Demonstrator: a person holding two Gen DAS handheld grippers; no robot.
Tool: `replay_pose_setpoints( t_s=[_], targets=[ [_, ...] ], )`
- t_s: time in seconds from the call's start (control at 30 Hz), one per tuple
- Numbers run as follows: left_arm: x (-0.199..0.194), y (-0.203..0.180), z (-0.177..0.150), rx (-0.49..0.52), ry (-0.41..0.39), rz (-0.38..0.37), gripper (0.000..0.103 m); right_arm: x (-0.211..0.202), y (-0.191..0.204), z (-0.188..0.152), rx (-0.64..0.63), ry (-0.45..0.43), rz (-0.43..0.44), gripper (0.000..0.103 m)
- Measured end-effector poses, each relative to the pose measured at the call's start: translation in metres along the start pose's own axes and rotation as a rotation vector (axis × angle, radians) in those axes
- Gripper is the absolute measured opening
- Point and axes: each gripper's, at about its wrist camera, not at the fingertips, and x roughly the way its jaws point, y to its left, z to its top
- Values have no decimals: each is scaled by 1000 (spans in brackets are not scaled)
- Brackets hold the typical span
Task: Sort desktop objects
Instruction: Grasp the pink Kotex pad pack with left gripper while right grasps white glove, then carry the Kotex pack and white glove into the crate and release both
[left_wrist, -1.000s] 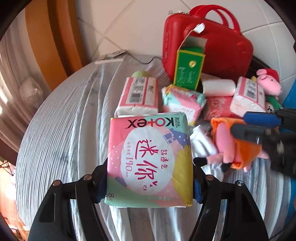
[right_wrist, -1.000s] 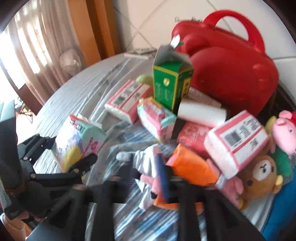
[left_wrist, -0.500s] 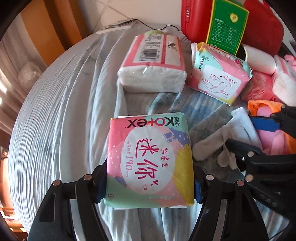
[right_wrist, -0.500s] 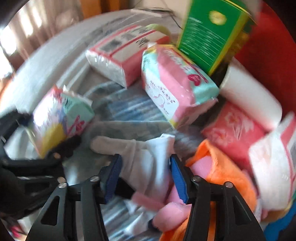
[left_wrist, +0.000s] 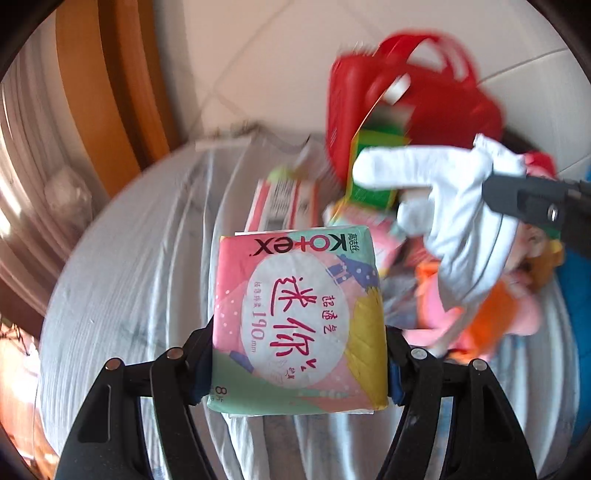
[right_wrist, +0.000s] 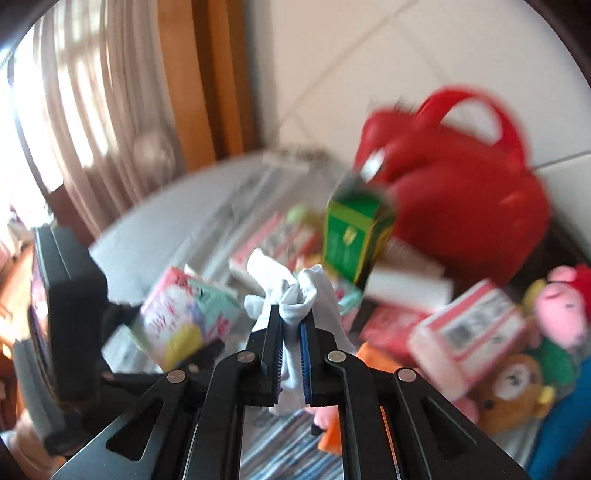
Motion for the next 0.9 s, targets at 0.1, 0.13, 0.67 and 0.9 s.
replay_pose_setpoints(
  t_s=[0.1,0.13,0.67,0.9],
  targets=[
    [-42,-15,5,24,-84,-38,69,-57,-4,2,35,-100,-50,8],
    [-59,-23,6,38,-115,-57,69,-77,-4,0,50,-129,-73,8],
    [-219,-214,-6,364,-349,-414,69,-354,-78,-129,395,-431,-511,8],
    [-273,-313,-22,495,-383,-592,69,-460,-102,-187,488,-518,-751,8]
  ],
)
